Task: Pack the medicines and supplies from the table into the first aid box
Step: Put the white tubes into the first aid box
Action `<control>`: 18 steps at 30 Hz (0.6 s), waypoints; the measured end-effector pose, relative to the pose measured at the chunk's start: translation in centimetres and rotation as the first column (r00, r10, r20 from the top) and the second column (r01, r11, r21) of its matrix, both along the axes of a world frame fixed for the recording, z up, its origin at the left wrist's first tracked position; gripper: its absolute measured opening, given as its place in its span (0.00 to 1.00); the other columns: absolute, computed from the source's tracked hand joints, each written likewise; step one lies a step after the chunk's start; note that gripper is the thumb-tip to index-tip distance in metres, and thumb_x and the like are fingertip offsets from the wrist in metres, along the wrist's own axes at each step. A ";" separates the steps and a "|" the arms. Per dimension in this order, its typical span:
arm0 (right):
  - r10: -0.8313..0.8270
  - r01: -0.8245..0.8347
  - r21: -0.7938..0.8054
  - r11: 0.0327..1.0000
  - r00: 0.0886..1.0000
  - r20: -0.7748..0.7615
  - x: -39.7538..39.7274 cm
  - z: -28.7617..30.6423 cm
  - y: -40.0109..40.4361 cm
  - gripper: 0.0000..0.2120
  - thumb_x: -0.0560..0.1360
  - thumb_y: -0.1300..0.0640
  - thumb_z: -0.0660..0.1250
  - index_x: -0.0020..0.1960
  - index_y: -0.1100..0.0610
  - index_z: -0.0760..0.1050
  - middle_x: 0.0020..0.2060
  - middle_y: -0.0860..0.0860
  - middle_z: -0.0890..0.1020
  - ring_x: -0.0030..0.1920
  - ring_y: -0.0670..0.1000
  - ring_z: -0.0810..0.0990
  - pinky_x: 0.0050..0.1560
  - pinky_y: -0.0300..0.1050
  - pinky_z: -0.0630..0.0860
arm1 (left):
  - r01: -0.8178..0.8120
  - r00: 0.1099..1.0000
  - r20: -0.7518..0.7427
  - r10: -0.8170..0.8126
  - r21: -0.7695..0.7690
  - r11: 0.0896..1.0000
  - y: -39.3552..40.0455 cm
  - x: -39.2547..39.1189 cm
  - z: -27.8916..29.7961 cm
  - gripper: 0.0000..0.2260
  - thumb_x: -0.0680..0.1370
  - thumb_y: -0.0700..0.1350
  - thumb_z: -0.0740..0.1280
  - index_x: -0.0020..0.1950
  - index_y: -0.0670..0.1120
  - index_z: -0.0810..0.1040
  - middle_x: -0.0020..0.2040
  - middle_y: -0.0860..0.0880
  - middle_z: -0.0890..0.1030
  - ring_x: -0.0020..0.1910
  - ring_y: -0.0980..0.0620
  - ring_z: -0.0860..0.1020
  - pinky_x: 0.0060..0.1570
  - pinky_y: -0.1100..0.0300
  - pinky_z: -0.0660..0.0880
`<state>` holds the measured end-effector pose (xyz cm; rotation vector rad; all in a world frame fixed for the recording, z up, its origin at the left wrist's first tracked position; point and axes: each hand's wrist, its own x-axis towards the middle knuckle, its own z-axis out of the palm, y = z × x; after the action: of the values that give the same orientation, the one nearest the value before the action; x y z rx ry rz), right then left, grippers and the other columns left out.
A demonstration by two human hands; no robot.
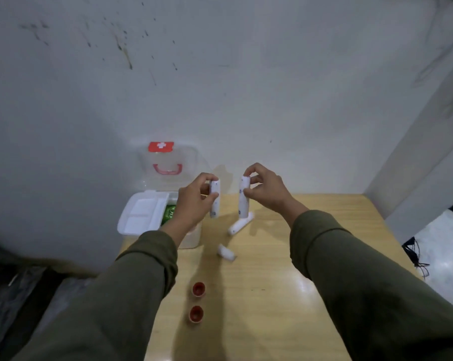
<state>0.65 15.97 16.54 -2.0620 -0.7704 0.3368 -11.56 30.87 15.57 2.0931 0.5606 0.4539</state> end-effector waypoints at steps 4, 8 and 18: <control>-0.062 0.062 0.037 0.997 0.998 0.008 -3.5 0.2 3.8 0.11 0.68 0.59 0.67 0.44 0.47 0.69 0.46 0.52 0.82 0.45 0.54 0.83 0.49 0.51 0.80 | 0.059 0.998 -0.009 -0.059 0.031 0.998 4.6 -2.5 0.7 0.13 0.74 0.41 0.70 0.57 0.53 0.75 0.51 0.52 0.81 0.45 0.54 0.79 0.44 0.63 0.76; -0.117 0.115 0.064 0.991 0.993 0.027 -6.6 -0.1 7.8 0.12 0.70 0.61 0.68 0.47 0.50 0.68 0.46 0.51 0.79 0.42 0.53 0.82 0.43 0.43 0.79 | 0.090 0.996 0.002 -0.090 0.060 0.994 8.7 -4.6 0.6 0.14 0.74 0.41 0.70 0.58 0.51 0.75 0.54 0.50 0.81 0.48 0.53 0.78 0.44 0.65 0.74; -0.154 0.157 -0.037 0.987 0.986 0.068 -10.6 -3.2 12.1 0.12 0.70 0.62 0.69 0.49 0.53 0.69 0.47 0.54 0.80 0.42 0.54 0.82 0.45 0.50 0.81 | 0.264 0.962 -0.085 -0.259 0.060 0.963 12.9 -5.4 -3.0 0.13 0.74 0.41 0.71 0.54 0.52 0.74 0.55 0.46 0.82 0.47 0.53 0.79 0.42 0.68 0.73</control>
<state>-9.94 28.06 13.33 -2.1663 -0.6402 0.2011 -16.97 43.73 12.58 2.2208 0.3071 0.2451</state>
